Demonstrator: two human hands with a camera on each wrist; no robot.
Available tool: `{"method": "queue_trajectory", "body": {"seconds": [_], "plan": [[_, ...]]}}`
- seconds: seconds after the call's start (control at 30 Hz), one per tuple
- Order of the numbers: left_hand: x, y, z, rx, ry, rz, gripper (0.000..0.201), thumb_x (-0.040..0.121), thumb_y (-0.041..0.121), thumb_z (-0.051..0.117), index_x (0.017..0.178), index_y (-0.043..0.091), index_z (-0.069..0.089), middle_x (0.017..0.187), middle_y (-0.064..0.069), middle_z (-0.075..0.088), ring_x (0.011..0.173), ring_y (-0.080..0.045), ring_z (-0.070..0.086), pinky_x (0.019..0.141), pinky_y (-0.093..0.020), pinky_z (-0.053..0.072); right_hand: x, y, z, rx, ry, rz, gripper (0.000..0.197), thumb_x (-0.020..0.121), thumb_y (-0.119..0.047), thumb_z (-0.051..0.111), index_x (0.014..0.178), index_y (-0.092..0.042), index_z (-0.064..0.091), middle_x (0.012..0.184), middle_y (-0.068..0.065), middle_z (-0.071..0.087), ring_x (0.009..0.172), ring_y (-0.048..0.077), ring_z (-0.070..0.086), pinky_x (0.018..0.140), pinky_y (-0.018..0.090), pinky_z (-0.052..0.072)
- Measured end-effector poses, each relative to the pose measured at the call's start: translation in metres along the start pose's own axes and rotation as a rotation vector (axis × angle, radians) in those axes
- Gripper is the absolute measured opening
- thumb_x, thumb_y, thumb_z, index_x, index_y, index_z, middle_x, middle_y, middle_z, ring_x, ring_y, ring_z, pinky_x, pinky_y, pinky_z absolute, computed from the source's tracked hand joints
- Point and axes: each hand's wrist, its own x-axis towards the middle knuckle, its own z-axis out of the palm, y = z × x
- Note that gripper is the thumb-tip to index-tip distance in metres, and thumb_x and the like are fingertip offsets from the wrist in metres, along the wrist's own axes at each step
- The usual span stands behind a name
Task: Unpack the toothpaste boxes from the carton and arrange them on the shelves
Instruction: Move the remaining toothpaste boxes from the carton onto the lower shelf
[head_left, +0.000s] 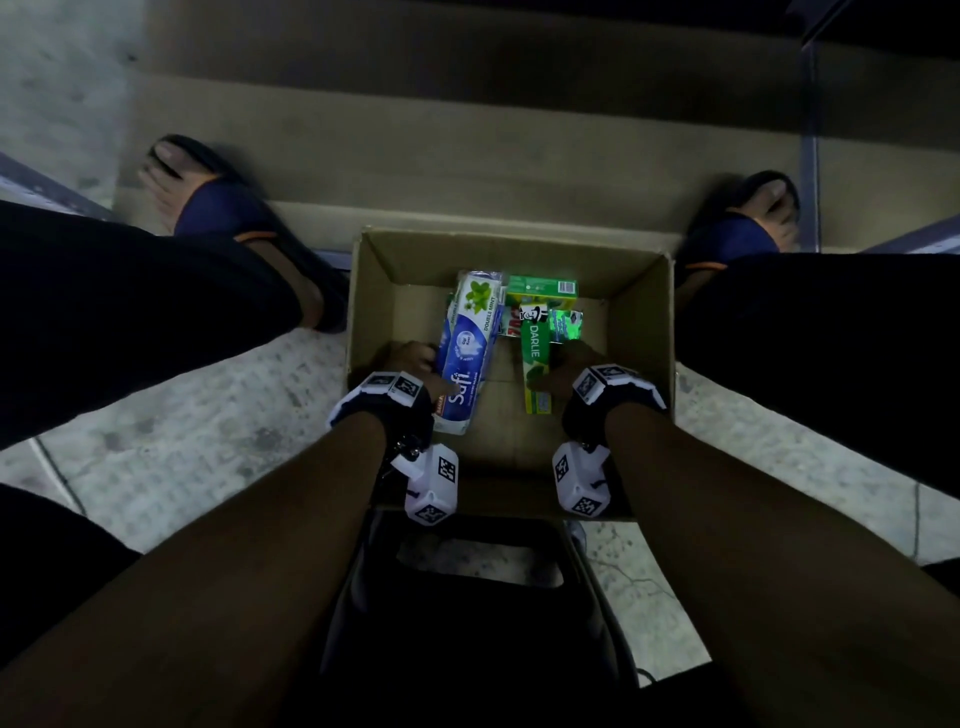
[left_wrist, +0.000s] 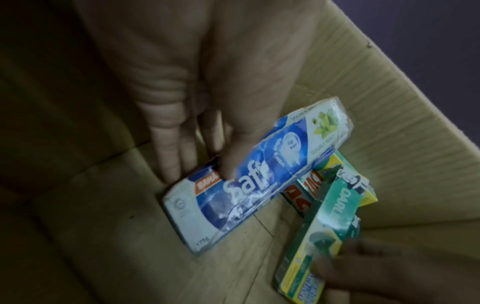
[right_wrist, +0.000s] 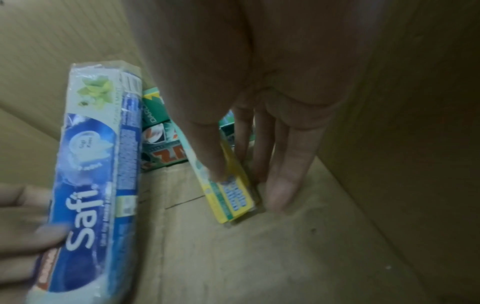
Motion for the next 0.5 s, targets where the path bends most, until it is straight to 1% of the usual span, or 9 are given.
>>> {"method": "queue_trajectory", "body": {"seconds": [0.07, 0.1, 0.17, 0.2, 0.23, 0.3, 0.37, 0.43, 0.5], "plan": [[0.0, 0.003, 0.001, -0.099, 0.022, 0.04, 0.053, 0.052, 0.024, 0.095, 0.083, 0.032, 0.053, 0.088, 0.013, 0.065, 0.076, -0.002, 0.062, 0.062, -0.024, 0.05, -0.002, -0.006, 0.0, 0.085, 0.032, 0.036, 0.062, 0.085, -0.032, 0.076, 0.137, -0.006, 0.054, 0.136, 0.013, 0.056, 0.123, 0.03, 0.055, 0.098, 0.035, 0.046], [-0.001, 0.005, 0.002, -0.125, 0.037, 0.064, 0.059, 0.049, 0.027, 0.096, 0.087, 0.034, 0.051, 0.089, 0.017, 0.063, 0.078, 0.0, 0.061, 0.059, -0.023, 0.049, -0.003, -0.009, -0.001, 0.074, 0.04, 0.04, 0.059, 0.086, -0.035, 0.074, 0.133, -0.005, 0.057, 0.132, 0.014, 0.059, 0.116, 0.029, 0.059, 0.093, 0.034, 0.048], [-0.003, 0.009, 0.006, -0.173, 0.067, 0.116, 0.068, 0.047, 0.028, 0.097, 0.094, 0.036, 0.048, 0.093, 0.018, 0.063, 0.083, 0.001, 0.061, 0.063, -0.024, 0.05, -0.009, -0.015, -0.001, 0.032, 0.065, 0.006, 0.05, 0.087, -0.04, 0.071, 0.12, -0.004, 0.067, 0.117, 0.015, 0.067, 0.089, 0.023, 0.063, 0.074, 0.031, 0.049], [-0.003, 0.011, 0.008, -0.186, 0.081, 0.138, 0.071, 0.048, 0.028, 0.096, 0.098, 0.034, 0.047, 0.095, 0.017, 0.063, 0.085, 0.0, 0.062, 0.067, -0.026, 0.052, -0.01, -0.015, -0.001, 0.043, 0.079, 0.001, 0.046, 0.086, -0.043, 0.072, 0.113, -0.005, 0.07, 0.11, 0.014, 0.069, 0.08, 0.021, 0.06, 0.068, 0.028, 0.047], [-0.005, 0.012, 0.009, -0.178, 0.093, 0.155, 0.074, 0.049, 0.029, 0.096, 0.102, 0.031, 0.045, 0.098, 0.016, 0.062, 0.086, -0.002, 0.062, 0.07, -0.027, 0.052, -0.009, -0.014, 0.0, 0.055, 0.086, -0.002, 0.046, 0.084, -0.044, 0.073, 0.111, -0.007, 0.07, 0.108, 0.013, 0.07, 0.079, 0.02, 0.06, 0.068, 0.027, 0.045], [-0.007, 0.015, 0.01, -0.129, 0.113, 0.189, 0.079, 0.048, 0.034, 0.096, 0.104, 0.029, 0.04, 0.098, 0.014, 0.06, 0.085, -0.003, 0.06, 0.066, -0.024, 0.05, -0.01, -0.014, 0.001, 0.062, 0.095, 0.018, 0.054, 0.081, -0.047, 0.074, 0.119, -0.009, 0.066, 0.115, 0.012, 0.067, 0.094, 0.025, 0.063, 0.075, 0.029, 0.049], [-0.009, 0.018, 0.011, -0.08, 0.146, 0.22, 0.084, 0.046, 0.037, 0.096, 0.104, 0.029, 0.036, 0.1, 0.011, 0.059, 0.085, -0.007, 0.06, 0.063, -0.023, 0.047, -0.009, -0.015, 0.002, 0.067, 0.101, 0.051, 0.064, 0.08, -0.048, 0.075, 0.128, -0.009, 0.059, 0.125, 0.011, 0.062, 0.11, 0.027, 0.061, 0.085, 0.032, 0.051], [-0.01, 0.02, 0.012, -0.052, 0.203, 0.237, 0.088, 0.043, 0.038, 0.096, 0.105, 0.026, 0.035, 0.109, 0.001, 0.058, 0.093, -0.016, 0.06, 0.073, -0.031, 0.052, -0.01, -0.018, 0.003, 0.065, 0.108, 0.07, 0.068, 0.08, -0.049, 0.075, 0.131, -0.009, 0.056, 0.129, 0.011, 0.061, 0.114, 0.027, 0.06, 0.088, 0.032, 0.051], [-0.012, 0.024, 0.013, -0.025, 0.266, 0.254, 0.092, 0.041, 0.036, 0.097, 0.105, 0.025, 0.032, 0.115, -0.005, 0.053, 0.1, -0.022, 0.058, 0.081, -0.036, 0.053, -0.011, -0.019, 0.003, 0.065, 0.127, 0.077, 0.069, 0.081, -0.05, 0.075, 0.132, -0.008, 0.054, 0.131, 0.011, 0.059, 0.117, 0.028, 0.059, 0.09, 0.032, 0.05]]}}
